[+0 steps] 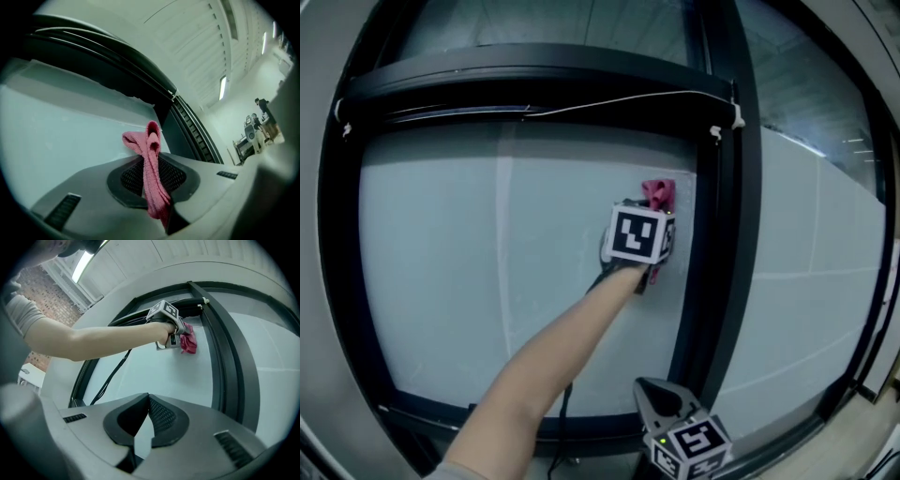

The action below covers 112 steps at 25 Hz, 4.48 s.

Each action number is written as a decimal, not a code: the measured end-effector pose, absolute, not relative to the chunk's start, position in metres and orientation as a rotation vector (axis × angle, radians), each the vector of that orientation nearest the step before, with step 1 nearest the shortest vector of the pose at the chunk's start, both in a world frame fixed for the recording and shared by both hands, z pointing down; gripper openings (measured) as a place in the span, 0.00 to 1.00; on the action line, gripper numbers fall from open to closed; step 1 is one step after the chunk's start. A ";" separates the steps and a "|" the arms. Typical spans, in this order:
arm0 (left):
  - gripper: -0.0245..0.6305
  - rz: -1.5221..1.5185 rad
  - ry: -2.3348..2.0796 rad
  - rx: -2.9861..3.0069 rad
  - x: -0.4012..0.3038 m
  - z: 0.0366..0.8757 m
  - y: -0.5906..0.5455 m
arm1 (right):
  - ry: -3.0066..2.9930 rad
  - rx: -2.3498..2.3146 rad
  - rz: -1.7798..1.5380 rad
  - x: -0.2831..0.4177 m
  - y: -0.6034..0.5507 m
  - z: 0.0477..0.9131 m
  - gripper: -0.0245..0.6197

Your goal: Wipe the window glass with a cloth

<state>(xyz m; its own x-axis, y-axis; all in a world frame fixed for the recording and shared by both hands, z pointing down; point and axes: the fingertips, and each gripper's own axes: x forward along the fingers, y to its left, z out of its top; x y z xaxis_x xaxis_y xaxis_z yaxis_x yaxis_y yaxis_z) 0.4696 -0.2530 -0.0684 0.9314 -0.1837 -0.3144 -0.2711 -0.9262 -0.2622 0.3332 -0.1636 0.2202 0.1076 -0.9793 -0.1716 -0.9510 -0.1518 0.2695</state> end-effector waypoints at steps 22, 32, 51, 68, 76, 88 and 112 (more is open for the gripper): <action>0.11 0.353 0.717 -2.661 0.273 -0.071 -0.387 | -2.248 2.021 -0.457 0.208 -0.255 0.224 0.02; 0.11 0.342 0.762 -2.638 0.199 -0.064 -0.428 | -2.352 1.910 -0.460 0.149 -0.300 0.231 0.02; 0.11 0.308 1.127 -2.535 0.047 -0.043 -0.530 | -2.437 1.808 -0.435 0.073 -0.353 0.237 0.02; 0.11 0.246 1.744 -2.248 -0.093 -0.024 -0.589 | -2.539 1.711 -0.421 0.033 -0.367 0.246 0.02; 0.11 0.138 1.840 -2.211 -0.103 -0.003 -0.595 | -2.558 1.677 -0.403 0.037 -0.361 0.251 0.02; 0.11 0.082 1.787 -2.307 -0.073 0.027 -0.598 | -2.538 1.696 -0.373 0.063 -0.346 0.259 0.02; 0.11 0.294 1.170 -2.655 0.113 0.024 -0.490 | -2.444 1.800 -0.355 0.125 -0.307 0.262 0.02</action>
